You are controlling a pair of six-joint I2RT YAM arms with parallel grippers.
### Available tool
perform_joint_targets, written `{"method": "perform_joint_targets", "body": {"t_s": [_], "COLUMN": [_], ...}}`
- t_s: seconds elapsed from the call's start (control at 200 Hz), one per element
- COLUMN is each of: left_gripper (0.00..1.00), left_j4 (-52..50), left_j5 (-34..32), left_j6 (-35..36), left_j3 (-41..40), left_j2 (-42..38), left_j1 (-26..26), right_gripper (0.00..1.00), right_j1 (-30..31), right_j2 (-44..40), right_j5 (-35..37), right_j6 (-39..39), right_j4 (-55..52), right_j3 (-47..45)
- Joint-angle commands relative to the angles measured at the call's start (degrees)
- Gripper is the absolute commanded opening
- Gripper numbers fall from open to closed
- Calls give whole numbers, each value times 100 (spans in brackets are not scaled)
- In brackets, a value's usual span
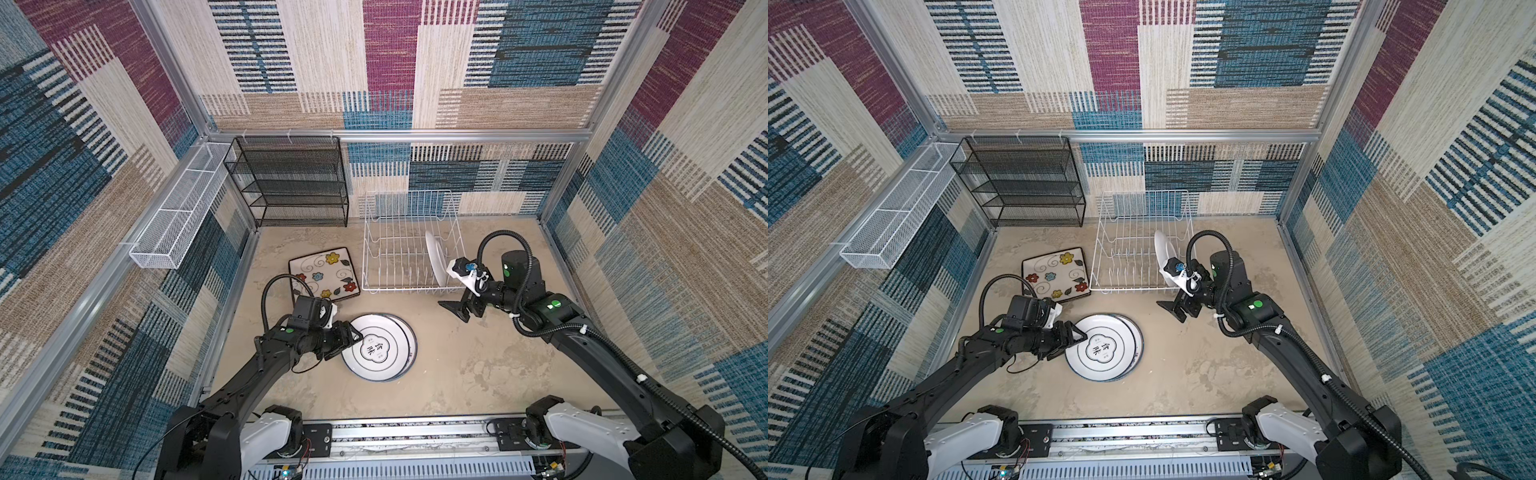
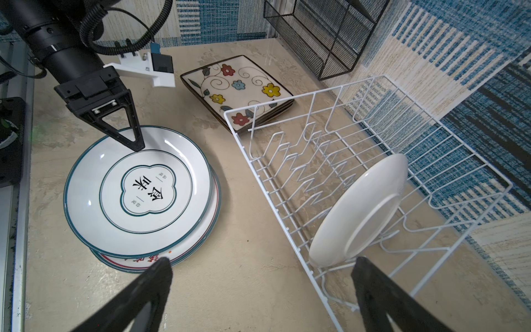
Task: Unload the plates from the dish rack
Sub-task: Place the plate among the plates.
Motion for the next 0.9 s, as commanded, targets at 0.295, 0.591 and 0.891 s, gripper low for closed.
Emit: {"method": "perform_joint_targets", "body": {"t_s": [0.295, 0.591, 0.891], "left_gripper": [69, 68, 68], "left_j4": [-946, -1006, -734], "left_j5": [-433, -332, -159], "left_j6": [376, 376, 253], "left_j3": [517, 755, 816], "left_j2": [380, 614, 731], "left_j1": [-5, -15, -23], "right_gripper": [100, 100, 100], "right_j1": [5, 6, 10], "right_j2": [-143, -115, -131], "right_j5": [284, 201, 230], "right_j6": [51, 98, 165], "right_j4": [277, 335, 363], "right_j3": [-114, -64, -107]}}
